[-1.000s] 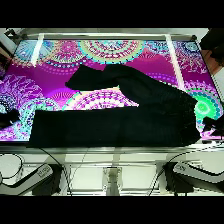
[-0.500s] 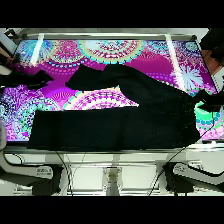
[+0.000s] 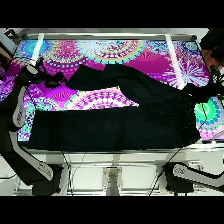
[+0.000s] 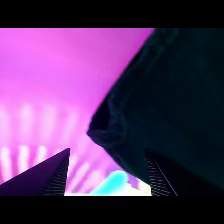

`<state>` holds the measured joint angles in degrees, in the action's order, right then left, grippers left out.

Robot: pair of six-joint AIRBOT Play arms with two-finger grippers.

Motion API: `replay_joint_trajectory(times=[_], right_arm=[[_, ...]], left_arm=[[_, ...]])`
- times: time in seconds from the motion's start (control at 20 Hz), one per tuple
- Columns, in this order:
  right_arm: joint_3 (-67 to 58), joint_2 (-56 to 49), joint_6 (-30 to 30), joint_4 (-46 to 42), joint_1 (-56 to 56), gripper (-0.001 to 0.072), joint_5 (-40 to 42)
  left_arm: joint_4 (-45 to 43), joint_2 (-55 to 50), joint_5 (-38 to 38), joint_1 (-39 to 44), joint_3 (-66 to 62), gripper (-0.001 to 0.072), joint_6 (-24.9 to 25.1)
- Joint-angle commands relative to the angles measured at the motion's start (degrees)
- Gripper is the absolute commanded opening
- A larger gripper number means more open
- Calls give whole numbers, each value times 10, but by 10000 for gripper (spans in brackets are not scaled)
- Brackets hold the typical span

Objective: Fold the clothes and pants, and hang the long-sleeved shirts on hangers.

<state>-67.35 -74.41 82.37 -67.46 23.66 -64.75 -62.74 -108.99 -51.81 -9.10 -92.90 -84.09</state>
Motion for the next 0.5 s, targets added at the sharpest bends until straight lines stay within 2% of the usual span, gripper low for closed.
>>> replay_joint_trajectory(times=[0.0, 0.2, 0.45], right_arm=[[0, 0, 0, -1, -15, 598, 19], [0, -4, 1, -2, -16, 597, 22], [0, -4, 1, -3, -16, 597, 26]], left_arm=[[-60, -11, 44, 9, -9, 543, -5], [-60, -17, 57, 30, -9, 543, 17], [-60, -27, 40, 50, -9, 532, 19]])
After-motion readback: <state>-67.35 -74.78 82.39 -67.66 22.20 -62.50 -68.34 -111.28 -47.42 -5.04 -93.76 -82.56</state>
